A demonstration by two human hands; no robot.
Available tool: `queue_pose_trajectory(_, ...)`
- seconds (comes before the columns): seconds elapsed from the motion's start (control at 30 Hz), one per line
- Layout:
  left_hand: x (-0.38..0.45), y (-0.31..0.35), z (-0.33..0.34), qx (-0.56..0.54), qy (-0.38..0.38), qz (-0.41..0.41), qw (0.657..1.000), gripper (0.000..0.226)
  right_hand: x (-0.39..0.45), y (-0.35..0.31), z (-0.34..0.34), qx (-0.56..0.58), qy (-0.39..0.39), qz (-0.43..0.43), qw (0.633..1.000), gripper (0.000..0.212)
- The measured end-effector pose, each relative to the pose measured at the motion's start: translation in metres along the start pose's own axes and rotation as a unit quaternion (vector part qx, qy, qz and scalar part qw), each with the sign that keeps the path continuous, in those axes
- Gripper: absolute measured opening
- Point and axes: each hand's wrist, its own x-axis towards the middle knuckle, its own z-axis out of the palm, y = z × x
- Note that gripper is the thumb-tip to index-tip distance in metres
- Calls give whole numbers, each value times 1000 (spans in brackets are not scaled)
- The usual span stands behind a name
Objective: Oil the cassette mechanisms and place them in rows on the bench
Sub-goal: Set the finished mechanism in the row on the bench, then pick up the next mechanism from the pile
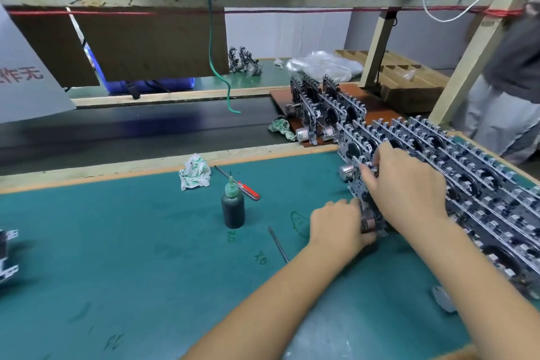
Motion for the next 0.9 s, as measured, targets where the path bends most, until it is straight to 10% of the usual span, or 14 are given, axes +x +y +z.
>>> queue_pose_trajectory(0.27, -94, -94, -78, -73, 115, -52, 989, 19, -48, -74, -32, 277, -107, -109, 949, 28)
queue_pose_trajectory(0.57, -245, -213, -166, 104, 191, -221, 951, 21, -64, -232, -19, 355, -292, -317, 830, 15)
queue_pose_trajectory(0.9, -301, -267, -205, 331, 56, -274, 901, 52, -70, -389, -5, 548, -484, -132, 669, 33)
